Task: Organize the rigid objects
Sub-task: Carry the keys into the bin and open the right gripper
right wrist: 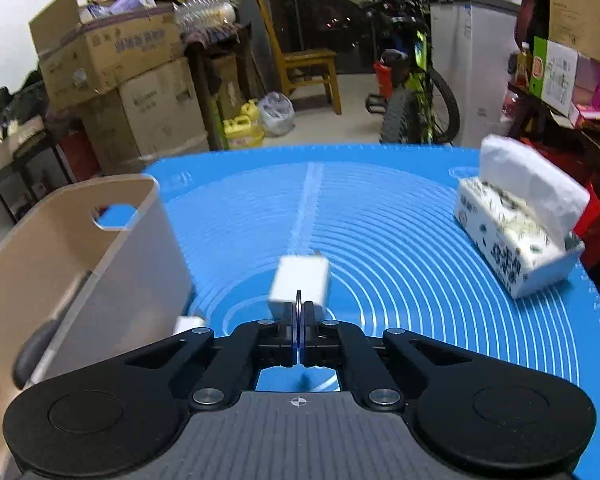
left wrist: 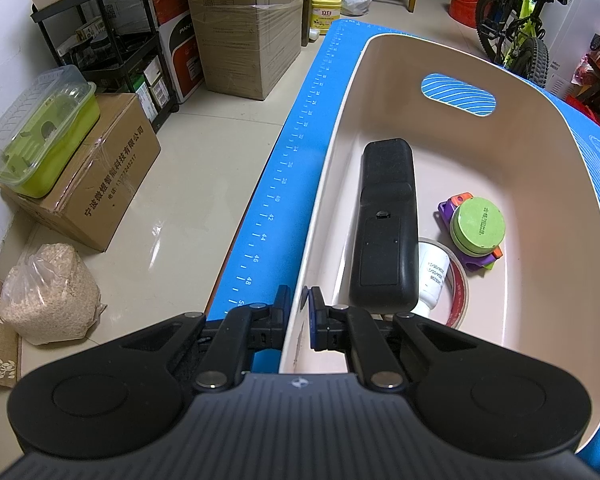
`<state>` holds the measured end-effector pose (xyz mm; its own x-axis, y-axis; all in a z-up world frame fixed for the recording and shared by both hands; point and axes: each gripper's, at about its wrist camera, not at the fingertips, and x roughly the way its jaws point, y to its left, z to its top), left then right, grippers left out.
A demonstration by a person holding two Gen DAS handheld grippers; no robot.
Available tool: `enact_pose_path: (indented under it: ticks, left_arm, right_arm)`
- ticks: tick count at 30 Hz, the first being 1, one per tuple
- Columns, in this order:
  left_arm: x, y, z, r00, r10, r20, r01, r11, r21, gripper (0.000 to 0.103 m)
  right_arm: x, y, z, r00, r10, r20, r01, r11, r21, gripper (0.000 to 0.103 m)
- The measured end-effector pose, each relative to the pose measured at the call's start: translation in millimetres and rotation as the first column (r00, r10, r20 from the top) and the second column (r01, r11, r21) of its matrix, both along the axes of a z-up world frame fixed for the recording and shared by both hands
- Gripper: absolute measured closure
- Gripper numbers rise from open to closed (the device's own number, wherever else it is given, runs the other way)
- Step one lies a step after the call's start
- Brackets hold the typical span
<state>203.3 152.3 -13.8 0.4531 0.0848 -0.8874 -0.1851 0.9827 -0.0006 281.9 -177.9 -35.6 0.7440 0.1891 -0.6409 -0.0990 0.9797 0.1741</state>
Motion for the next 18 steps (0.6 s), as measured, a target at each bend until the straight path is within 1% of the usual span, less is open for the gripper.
enact_pose_path:
  ticks: [6,11,14,18]
  left_arm:
    - [-0.1,0.2,0.1,1.0,-0.001,0.0,0.001,1.0,0.002,0.092]
    - [0.0,0.2,0.1,1.0,0.0,0.0,0.0,1.0,0.002,0.092]
    - [0.0,0.2,0.1,1.0,0.0,0.0,0.0,1.0,0.001,0.092]
    - [-0.1,-0.1,0.0,1.0,-0.001,0.0,0.001,1.0,0.001,0.092]
  right_arm:
    - [-15.4,15.1,48.6,0.99,0.058,0.127,-0.062,0.998,0.032,0.09]
    - [-21.4,41.9,81.4,0.967,0.144,0.21,-0.158,0.986,0.056,0.09]
    - [-17.6,64.3,93.0,0.95,0.21,0.232,-0.23,0.971,0.06,0.09]
    - [-5.8,99.9,94.6,0.928,0.297,0.226,-0.311,0.95,0.027,0.09]
